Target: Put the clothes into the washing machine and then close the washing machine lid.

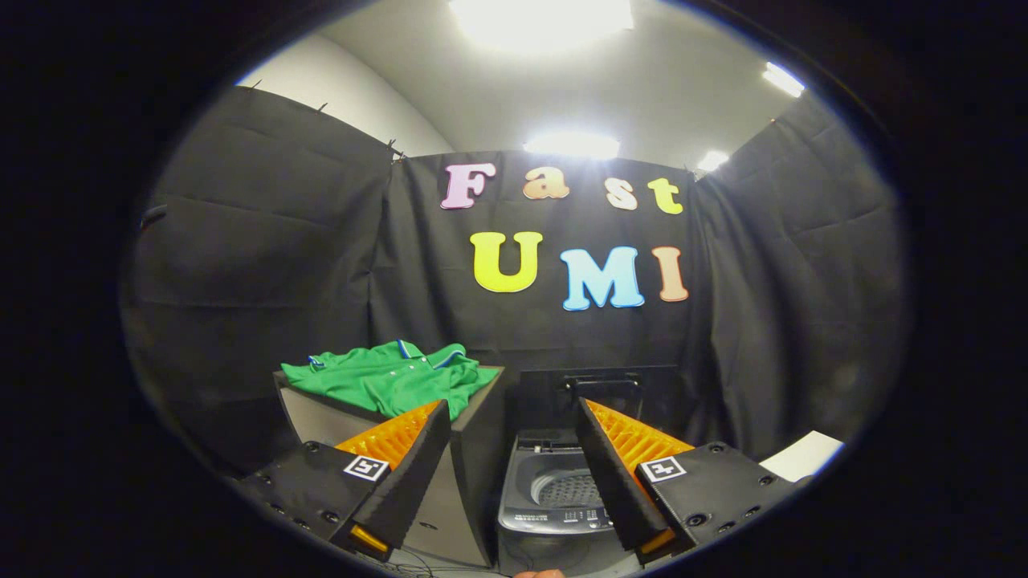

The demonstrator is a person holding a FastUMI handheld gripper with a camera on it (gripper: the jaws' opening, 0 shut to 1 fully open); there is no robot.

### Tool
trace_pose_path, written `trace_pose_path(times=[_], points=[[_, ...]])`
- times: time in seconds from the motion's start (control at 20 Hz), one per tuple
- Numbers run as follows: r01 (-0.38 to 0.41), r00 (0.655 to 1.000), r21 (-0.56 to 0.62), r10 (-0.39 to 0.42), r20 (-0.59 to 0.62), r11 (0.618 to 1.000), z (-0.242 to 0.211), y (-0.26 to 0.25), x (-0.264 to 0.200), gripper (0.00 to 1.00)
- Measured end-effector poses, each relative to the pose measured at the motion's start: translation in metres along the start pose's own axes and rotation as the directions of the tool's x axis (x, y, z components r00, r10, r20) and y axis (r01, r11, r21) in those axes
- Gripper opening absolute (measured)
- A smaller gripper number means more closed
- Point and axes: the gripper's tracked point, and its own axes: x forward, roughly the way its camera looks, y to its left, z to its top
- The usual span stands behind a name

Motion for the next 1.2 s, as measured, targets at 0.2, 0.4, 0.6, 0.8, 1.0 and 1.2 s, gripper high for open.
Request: trace_pose_path(times=[0.2, 0.4, 0.6, 0.8, 1.0, 1.2], points=[[-0.083, 0.997, 0.037, 0.082, 0.010, 0.996, 0.051, 0.030, 0.047, 0.98], [-0.145, 0.986, 0.057, 0.149, -0.071, 0.988, 0.082, 0.069, 0.093, 0.97], [-0.176, 0.963, 0.095, 0.191, -0.191, 0.980, 0.092, 0.102, 0.133, 0.96], [-0.137, 0.933, 0.081, 0.156, -0.324, 0.987, 0.079, 0.125, 0.177, 0.96], [-0.128, 0.870, 0.088, 0.154, -0.469, 0.988, 0.052, 0.157, 0.216, 0.96], [-0.137, 0.800, 0.112, 0.177, -0.573, 0.984, 0.022, 0.186, 0.240, 0.96]])
